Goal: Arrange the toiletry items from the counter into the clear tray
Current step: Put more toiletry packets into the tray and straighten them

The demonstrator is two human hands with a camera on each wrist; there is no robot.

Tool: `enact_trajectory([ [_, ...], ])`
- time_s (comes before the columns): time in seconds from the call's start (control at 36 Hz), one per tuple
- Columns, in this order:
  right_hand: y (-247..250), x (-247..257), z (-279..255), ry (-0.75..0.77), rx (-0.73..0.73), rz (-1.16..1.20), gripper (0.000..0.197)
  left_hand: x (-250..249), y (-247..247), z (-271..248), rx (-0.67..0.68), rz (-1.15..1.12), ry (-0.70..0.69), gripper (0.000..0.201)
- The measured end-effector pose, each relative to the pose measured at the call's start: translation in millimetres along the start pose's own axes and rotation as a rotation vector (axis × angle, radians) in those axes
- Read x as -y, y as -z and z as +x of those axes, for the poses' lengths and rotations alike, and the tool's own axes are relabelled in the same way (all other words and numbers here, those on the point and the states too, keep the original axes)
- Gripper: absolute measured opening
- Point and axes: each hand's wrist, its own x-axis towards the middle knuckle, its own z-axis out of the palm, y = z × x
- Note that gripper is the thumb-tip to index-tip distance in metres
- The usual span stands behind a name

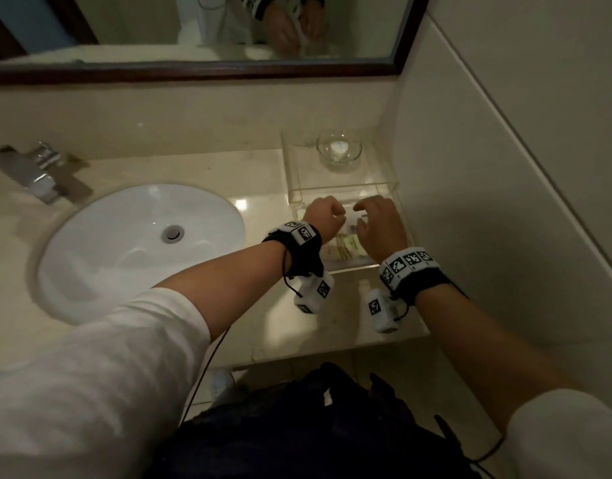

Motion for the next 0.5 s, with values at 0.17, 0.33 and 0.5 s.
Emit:
enact_trajectory([
  [0.17, -7.6, 42.2, 20.4, 0.179, -0.020, 0.092, 0.022, 14.4, 42.6, -6.6, -0.096, -0.118, 0.056, 0.016],
  [0.33, -35.7, 94.8, 41.7, 0.278, 0.043, 0.145, 0.019, 49.8, 92.4, -19.8, -0.204, -0.191, 0.100, 0.016],
  [0.5, -72.1, 166.5, 61.4, 0.357, 0.149, 0.183, 0.020, 107.0, 153.1, -38.6, -0.298, -0.259, 0.143, 0.018],
])
